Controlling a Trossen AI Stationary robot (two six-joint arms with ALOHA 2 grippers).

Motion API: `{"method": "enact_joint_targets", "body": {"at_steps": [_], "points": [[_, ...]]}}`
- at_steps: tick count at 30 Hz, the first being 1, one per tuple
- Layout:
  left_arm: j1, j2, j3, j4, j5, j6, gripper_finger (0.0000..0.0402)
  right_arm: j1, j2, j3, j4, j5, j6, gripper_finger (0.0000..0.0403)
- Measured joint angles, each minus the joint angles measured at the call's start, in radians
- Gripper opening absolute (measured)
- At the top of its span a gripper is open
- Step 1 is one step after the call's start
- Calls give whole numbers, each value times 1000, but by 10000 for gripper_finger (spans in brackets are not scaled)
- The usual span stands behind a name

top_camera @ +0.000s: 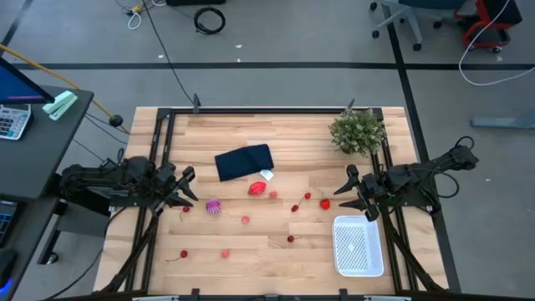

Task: Pick and placing Produce into tupperware
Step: Put the strawberry into the white bin

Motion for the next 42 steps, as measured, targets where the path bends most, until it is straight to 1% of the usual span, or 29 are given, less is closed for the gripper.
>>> {"method": "enact_joint_targets", "body": {"at_steps": [4,7,9,12,13,14,15,17,19,22,24,26,30,32,34,35,37,39,42], "points": [[3,0,0,17,-16,2,107,0,0,0,9,1,-22,204],[3,0,0,14,-78,11,107,0,0,0,112,3,12,204],[3,0,0,12,-141,58,108,0,0,0,245,18,-10,204],[3,0,0,10,-253,142,108,0,0,0,573,80,-148,204],[3,0,0,9,-285,154,108,0,-1,6,664,99,-193,204],[3,0,0,8,-311,155,108,0,-1,21,710,107,-222,204],[3,0,0,8,-335,156,108,0,2,39,702,108,-232,204],[3,0,0,10,-370,158,108,0,24,80,578,117,-229,204],[3,0,0,10,-405,160,108,0,78,129,458,209,-188,204],[3,0,2,10,-467,160,108,0,203,231,423,368,-107,204],[3,0,13,10,-504,161,108,0,325,299,394,416,-92,204],[3,0,34,10,-524,178,108,-3,459,386,380,417,-127,204],[3,0,89,-3,-525,183,108,-4,711,583,356,398,-256,204],[3,0,123,-35,-525,185,108,-4,819,673,327,394,-264,204],[3,0,153,-72,-525,195,108,-3,915,766,300,394,-236,204],[3,0,165,-93,-526,203,108,-4,955,812,302,390,-198,204],[3,0,187,-132,-526,210,108,-4,1029,907,304,384,-70,204],[3,0,193,-151,-526,210,108,-4,1088,996,260,378,35,204],[3,0,193,-157,-526,210,108,-6,1160,1137,207,375,73,204]]}}
